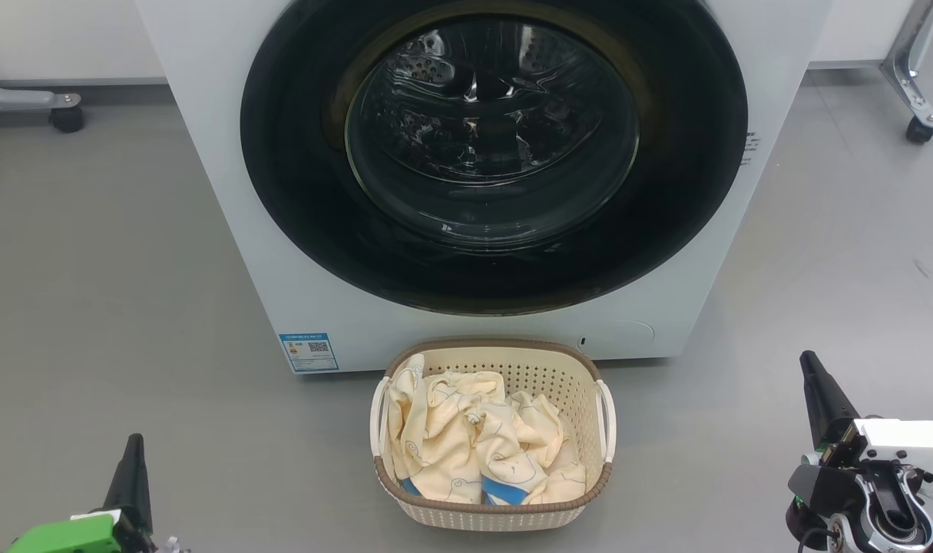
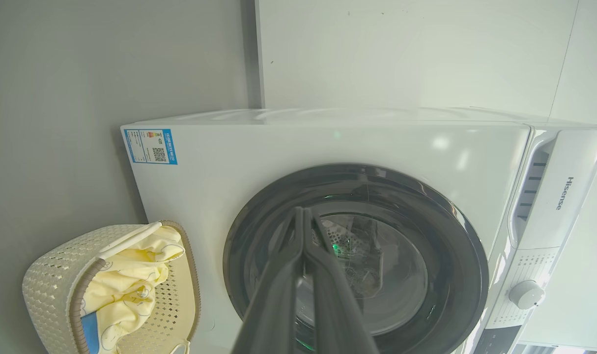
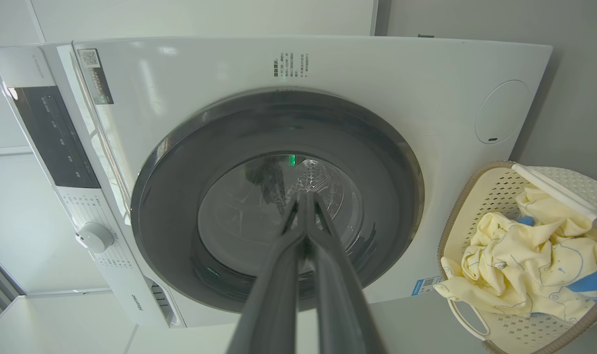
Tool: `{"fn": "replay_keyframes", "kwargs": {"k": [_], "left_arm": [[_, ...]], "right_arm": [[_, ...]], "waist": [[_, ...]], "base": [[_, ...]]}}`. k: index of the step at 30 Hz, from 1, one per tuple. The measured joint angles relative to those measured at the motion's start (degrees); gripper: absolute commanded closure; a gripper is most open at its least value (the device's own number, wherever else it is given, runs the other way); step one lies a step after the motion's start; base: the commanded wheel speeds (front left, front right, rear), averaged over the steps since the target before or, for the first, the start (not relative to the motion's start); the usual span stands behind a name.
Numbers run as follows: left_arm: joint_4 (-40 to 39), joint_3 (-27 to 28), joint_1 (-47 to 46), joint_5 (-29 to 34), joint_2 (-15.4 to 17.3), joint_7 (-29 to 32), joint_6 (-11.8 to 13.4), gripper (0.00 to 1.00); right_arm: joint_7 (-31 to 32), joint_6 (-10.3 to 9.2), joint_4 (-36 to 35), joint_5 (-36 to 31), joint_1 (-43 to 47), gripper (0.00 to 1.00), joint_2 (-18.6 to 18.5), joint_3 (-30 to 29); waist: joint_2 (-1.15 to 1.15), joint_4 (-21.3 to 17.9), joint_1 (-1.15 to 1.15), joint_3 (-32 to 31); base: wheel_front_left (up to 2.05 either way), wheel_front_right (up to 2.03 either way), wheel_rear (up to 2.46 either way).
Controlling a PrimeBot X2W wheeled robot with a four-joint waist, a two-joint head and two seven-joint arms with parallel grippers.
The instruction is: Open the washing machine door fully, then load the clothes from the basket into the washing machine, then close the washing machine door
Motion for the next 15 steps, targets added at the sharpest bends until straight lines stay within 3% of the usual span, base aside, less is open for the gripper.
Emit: {"fn": "replay_keyframes", "kwargs": {"k": [15], "left_arm": [[0.0, 0.0, 0.0, 0.0, 0.0, 0.0, 0.0, 1.00]], "right_arm": [[0.0, 0.00, 0.0, 0.0, 0.0, 1.00, 0.0, 0.0]], "waist": [[0.00, 0.0, 0.00, 0.0]], "base": [[0.00, 0.00, 0.00]]}}
